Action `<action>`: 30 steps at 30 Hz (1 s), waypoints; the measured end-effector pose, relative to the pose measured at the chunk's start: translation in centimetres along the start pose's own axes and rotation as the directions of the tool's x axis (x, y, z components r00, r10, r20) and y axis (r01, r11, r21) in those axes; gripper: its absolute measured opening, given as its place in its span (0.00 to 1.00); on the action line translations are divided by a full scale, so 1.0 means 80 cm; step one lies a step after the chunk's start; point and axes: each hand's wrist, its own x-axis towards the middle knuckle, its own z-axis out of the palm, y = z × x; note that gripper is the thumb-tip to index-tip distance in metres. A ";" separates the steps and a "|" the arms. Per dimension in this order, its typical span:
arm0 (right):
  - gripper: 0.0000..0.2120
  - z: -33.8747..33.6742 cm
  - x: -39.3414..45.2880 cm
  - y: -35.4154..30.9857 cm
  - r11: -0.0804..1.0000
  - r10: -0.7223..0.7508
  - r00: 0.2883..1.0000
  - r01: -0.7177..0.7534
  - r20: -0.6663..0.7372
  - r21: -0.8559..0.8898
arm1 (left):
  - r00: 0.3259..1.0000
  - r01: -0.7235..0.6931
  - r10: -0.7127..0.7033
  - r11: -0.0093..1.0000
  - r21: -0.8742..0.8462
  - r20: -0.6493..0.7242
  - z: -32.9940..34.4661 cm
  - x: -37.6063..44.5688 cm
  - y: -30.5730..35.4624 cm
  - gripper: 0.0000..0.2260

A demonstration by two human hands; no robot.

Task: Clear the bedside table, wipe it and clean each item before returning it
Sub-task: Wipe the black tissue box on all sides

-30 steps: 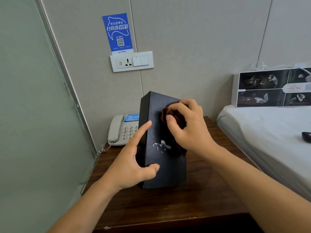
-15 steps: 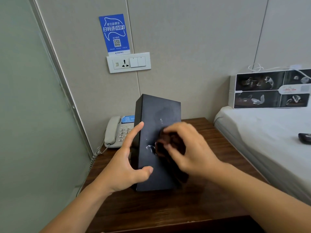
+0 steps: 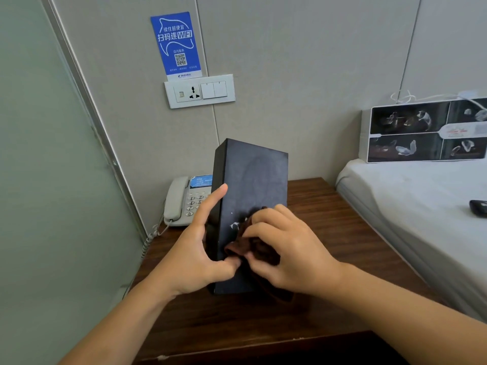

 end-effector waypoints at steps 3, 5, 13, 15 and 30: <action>0.11 -0.003 0.030 0.021 0.994 0.109 0.988 -0.110 -0.110 -0.001 | 1.000 0.007 -0.006 1.000 0.004 -0.015 0.003 0.001 0.008 0.52; 0.11 -0.008 0.053 0.039 0.969 0.244 0.934 -0.246 -0.262 0.028 | 1.000 0.003 -0.002 0.998 0.061 -0.026 0.004 0.000 0.013 0.52; 0.14 -0.002 0.008 -0.006 0.997 0.067 0.998 -0.067 -0.004 0.035 | 0.999 0.022 -0.020 0.999 0.043 -0.042 0.004 0.003 0.014 0.54; 0.14 -0.004 -0.003 -0.013 0.998 0.042 0.996 -0.045 0.073 0.039 | 0.999 0.039 -0.039 0.999 0.029 -0.018 0.003 0.003 0.012 0.55; 0.11 -0.017 0.004 -0.004 0.999 0.001 0.994 -0.006 0.112 0.040 | 0.999 0.033 -0.034 0.998 0.048 0.017 0.002 -0.001 0.018 0.56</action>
